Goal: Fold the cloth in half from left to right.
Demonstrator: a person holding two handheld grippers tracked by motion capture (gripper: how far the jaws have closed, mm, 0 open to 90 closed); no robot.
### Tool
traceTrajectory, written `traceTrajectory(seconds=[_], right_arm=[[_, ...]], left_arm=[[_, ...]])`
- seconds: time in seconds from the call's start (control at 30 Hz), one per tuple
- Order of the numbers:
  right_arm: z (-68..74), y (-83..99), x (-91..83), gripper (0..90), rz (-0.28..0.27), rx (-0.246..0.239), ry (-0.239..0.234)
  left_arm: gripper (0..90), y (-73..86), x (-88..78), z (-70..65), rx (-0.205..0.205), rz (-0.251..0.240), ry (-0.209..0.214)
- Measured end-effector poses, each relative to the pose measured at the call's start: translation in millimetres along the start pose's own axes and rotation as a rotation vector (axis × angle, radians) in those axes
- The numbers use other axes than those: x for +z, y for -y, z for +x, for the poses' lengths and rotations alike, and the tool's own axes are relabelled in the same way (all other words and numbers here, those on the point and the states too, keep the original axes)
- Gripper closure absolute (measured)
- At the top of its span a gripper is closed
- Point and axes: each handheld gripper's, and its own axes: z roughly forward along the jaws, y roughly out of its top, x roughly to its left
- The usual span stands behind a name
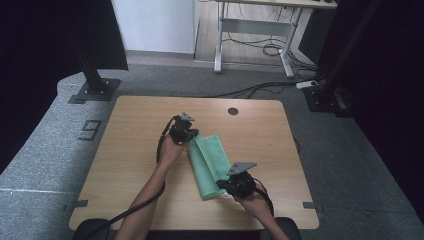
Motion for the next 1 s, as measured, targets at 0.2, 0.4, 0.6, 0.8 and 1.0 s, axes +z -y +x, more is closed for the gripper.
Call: traceTrajectory(seconds=[0.2, 0.4, 0.6, 0.8, 1.0], right_arm=[[-9.5, 8.5, -6.6, 87.4, 0.000, 0.025, 0.021], [-14.3, 12.8, -7.4, 87.4, 0.004, 0.035, 0.036], [-17.1, 17.5, -1.8, 87.4, 0.030, 0.034, 0.054], [-21.0, 22.9, -0.9, 87.4, 0.047, 0.049, 0.073], [-23.6, 25.0, -0.5, 86.9, 0.049, 0.050, 0.079]], left_arm=[[88.0, -7.2, 14.8, -9.1, 0.033, 0.022, -0.006], [87.8, -11.7, 26.1, -14.1, 0.041, 0.031, -0.011], [87.6, -11.6, 38.2, -16.1, 0.044, 0.040, -0.010], [86.6, -9.7, 49.0, -18.6, 0.044, 0.048, -0.010], [59.8, -10.0, 45.5, -15.6, 0.038, 0.013, -0.035]])
